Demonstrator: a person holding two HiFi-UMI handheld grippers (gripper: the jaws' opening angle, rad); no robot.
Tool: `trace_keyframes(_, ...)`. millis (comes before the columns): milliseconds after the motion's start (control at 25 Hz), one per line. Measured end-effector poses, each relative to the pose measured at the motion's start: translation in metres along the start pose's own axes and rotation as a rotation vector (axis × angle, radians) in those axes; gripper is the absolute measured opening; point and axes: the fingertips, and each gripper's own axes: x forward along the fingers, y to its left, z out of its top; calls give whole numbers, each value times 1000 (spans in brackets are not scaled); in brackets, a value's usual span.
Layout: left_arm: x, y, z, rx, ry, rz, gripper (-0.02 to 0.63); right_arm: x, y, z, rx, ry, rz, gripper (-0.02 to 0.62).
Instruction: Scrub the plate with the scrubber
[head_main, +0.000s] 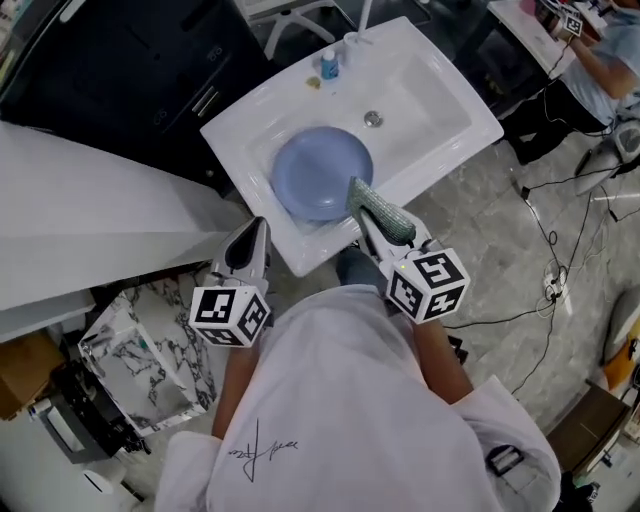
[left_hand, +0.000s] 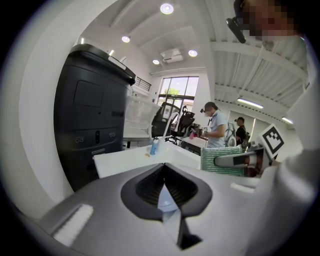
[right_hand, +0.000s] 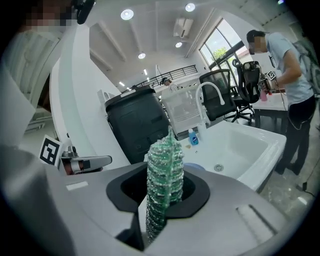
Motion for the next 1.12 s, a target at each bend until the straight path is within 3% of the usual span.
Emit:
trace_keyframes(480,75,27,-4,3,85,145,54,67,-51,42,-27,85,207,63)
trace_keyframes(680,81,42,-19,17,138,209,54,88,-57,39,-30,131,267,63)
trace_keyframes(1120,134,77,-74,51,317,114,55,102,-49,8,-96,275,290,63)
